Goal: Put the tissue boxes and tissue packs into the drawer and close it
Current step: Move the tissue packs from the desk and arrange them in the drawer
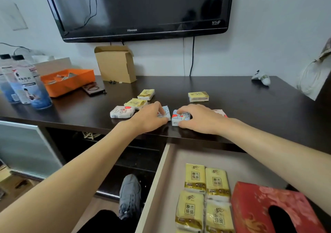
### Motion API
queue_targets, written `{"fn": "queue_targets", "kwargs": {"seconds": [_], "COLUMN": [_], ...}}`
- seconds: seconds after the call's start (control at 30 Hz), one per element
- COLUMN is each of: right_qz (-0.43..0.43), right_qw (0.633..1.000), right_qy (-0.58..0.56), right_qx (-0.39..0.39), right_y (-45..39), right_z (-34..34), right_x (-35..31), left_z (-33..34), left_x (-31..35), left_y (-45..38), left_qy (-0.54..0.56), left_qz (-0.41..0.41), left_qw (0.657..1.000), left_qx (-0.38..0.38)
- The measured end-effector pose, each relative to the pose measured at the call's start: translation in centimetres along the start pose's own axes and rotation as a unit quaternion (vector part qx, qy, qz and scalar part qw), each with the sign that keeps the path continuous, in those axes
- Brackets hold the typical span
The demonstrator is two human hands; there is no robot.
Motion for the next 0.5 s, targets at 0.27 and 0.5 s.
{"fn": "queue_targets", "kwargs": {"seconds": [0.27, 0.5], "right_qz": [-0.014, -0.051], "right_qw": [0.999, 0.999], "right_qy": [0.045, 0.004], "right_qx": [-0.004, -0.005], "right_y": [3.0, 9.2], "right_z": [-0.8, -1.7], "right_x": [0.1, -0.8], "left_z": [-0.4, -0.3], "left_x": [1.2, 3.9], "left_y": [2.9, 8.7], "left_qy": [-0.038, -0.007], "left_qz": [0.066, 0.120], "left_qw": [0.997, 0.993], "left_qx": [-0.026, 0.017]}}
Point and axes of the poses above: each hand's wrist, its own y-axis away from the middle knuckle, its own z-axis out of the palm, x = y × z, the point moved 7 cm from there along -y, towards the middle knuckle, and after that the axes turned 7 degrees about -y, right-handed, at the moved point
